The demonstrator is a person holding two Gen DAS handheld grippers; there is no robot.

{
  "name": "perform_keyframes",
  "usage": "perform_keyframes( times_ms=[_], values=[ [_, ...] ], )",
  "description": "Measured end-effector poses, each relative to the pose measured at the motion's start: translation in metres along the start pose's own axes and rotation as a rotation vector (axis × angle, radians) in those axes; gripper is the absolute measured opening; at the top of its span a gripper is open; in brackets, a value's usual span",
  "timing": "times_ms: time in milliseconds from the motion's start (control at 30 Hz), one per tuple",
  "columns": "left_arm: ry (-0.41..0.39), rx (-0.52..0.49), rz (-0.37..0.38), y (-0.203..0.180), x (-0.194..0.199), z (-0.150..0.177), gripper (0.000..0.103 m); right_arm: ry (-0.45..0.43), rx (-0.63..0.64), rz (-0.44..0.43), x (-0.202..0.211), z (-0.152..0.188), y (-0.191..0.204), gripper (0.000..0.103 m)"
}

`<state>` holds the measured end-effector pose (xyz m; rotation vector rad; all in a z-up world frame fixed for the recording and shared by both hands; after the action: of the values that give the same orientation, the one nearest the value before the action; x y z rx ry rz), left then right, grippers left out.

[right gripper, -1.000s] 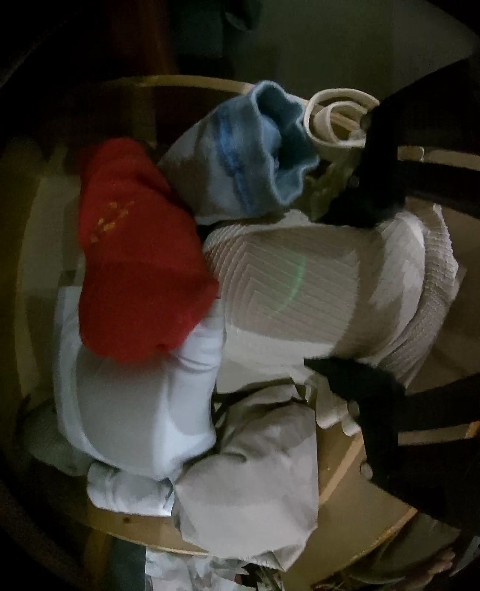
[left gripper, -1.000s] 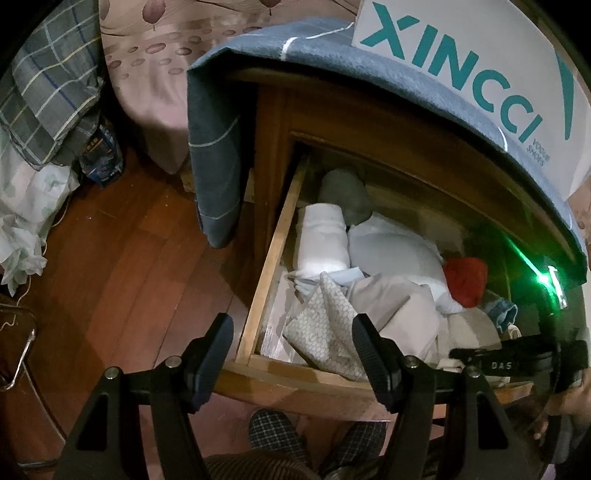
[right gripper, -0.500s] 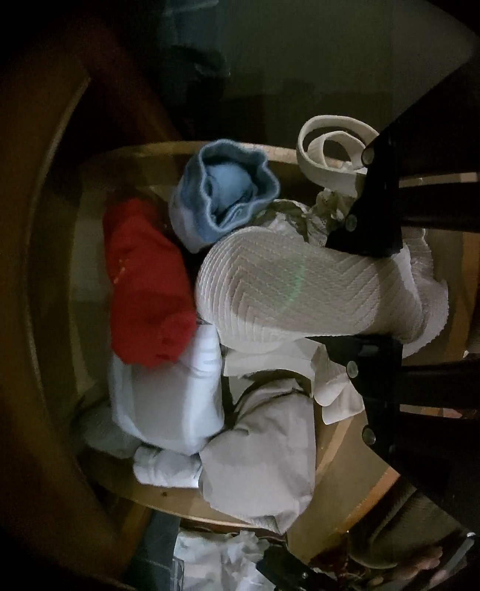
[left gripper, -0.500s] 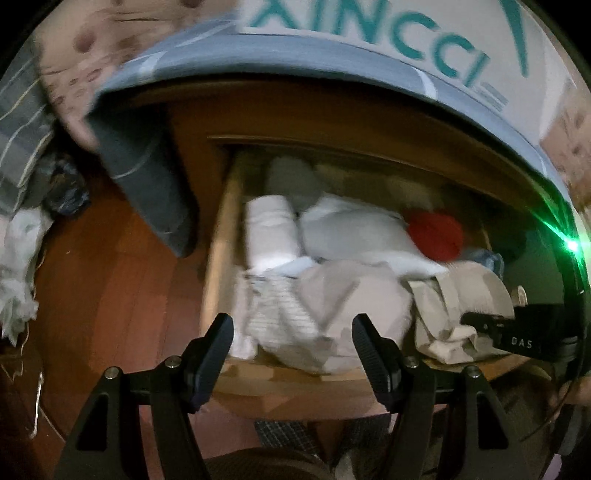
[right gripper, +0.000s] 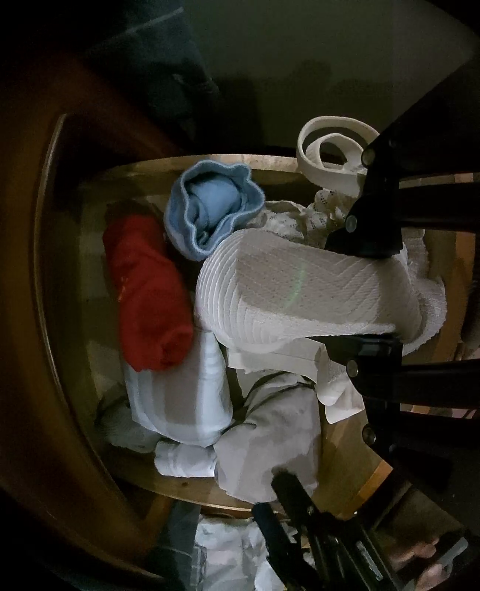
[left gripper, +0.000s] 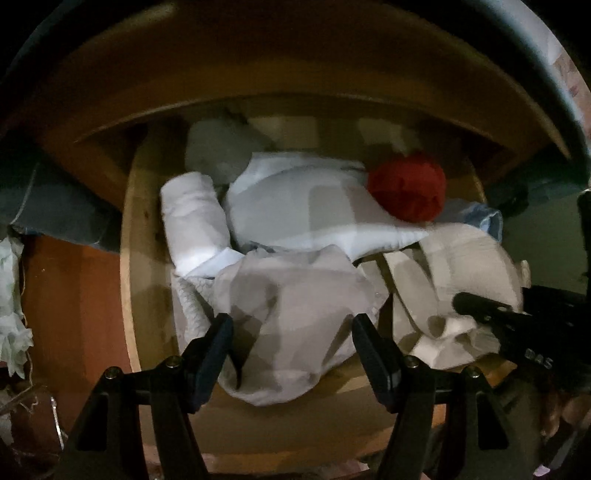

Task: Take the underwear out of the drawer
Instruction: 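Grasp the beige underwear with the left gripper and lift while the right gripper holds the white knit underwear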

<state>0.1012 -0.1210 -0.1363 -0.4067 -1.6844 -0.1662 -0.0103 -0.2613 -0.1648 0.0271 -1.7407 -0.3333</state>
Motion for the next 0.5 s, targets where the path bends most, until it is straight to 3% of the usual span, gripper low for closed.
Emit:
perform_keyframes(
  times_ms=[167,333,367,433,500],
  values=[
    [0.083,0.004,-0.032,0.002,-0.025,-0.001,0.069,0.003,0.009,-0.005,0.007,0.002,0.000,0.027],
    [0.110,0.046,0.007,0.004,-0.034,-0.003,0.067,0.001,0.013,-0.001,0.005,0.001,0.002,0.028],
    [0.106,0.054,0.008,0.005,-0.034,-0.004,0.064,0.001,0.012,-0.003,0.004,0.001,0.003,0.028],
    [0.112,0.059,0.009,0.006,-0.035,-0.003,0.032,-0.001,0.006,-0.010,0.003,0.001,0.002,0.028],
    [0.124,0.060,0.028,0.005,-0.035,-0.003,0.025,-0.001,0.003,-0.013,0.003,0.001,0.002,0.028]
  ],
)
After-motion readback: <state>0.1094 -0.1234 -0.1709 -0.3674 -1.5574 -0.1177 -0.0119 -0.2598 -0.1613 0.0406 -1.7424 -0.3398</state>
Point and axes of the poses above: each gripper's, at about its wrist camera, not at the fingertips, and x roughly against the way its jaws point, y to its left, z to its underside, the point moved 10 cm from there along -x, roughly the way its jaws point, and after that the axes turned 6 degrees about x, right-handed, at the moved point
